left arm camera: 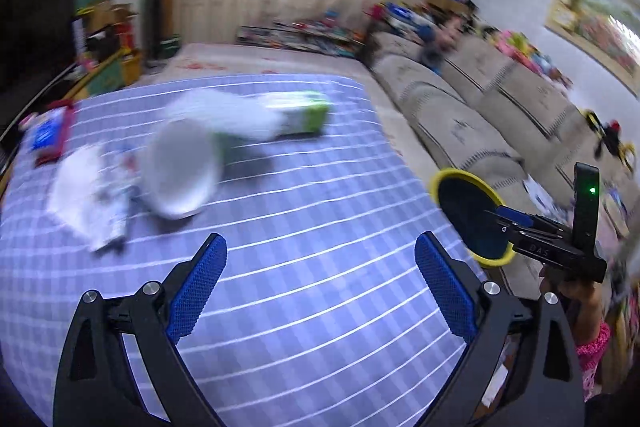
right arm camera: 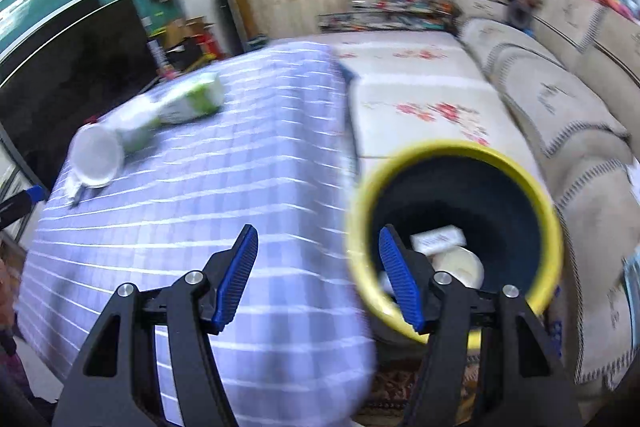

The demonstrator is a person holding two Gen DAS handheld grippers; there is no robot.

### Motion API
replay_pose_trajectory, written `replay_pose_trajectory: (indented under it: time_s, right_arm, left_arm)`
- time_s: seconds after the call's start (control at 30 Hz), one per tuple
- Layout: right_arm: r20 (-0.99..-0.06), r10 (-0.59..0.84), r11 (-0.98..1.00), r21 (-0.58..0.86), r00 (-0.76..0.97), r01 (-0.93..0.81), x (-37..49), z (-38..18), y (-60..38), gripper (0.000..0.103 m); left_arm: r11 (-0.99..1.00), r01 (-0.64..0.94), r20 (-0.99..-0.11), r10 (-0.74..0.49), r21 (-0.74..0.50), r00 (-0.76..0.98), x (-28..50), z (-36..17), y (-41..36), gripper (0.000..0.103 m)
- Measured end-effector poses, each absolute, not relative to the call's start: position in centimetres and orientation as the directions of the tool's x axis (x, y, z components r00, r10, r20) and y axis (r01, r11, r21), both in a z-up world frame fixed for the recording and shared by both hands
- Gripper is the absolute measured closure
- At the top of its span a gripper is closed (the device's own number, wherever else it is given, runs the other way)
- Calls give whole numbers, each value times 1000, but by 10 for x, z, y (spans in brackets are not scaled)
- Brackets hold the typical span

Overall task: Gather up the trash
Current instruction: 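Move the right gripper to the table and grasp the white yogurt tub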

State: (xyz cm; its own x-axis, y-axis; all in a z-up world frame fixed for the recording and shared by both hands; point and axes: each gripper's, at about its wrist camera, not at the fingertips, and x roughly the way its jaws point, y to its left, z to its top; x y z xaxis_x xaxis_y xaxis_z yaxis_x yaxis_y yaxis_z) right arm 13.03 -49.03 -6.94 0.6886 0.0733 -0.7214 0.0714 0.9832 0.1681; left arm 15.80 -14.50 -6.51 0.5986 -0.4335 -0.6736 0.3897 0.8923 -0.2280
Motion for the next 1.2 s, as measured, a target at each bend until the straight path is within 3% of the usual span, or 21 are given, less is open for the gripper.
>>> replay_pose_trajectory:
  time_s: [0.37, 0.8, 1.2]
  right_arm:
    - [-708, 311, 950, 206, 635, -235, 207, -56, -334, 43]
    - [-718, 410, 888, 174, 562, -425, 251, -58, -204, 43]
    - [-751, 376, 901, 158, 543, -405, 296, -70, -174, 72]
  left_arm:
    - [945, 198, -640, -322, -260, 697, 129, -67, -25, 8]
    - [948, 143, -630, -297, -284, 718, 124, -75, 13, 8]
    - [946, 125, -642, -297, -300, 707, 128, -83, 20, 8]
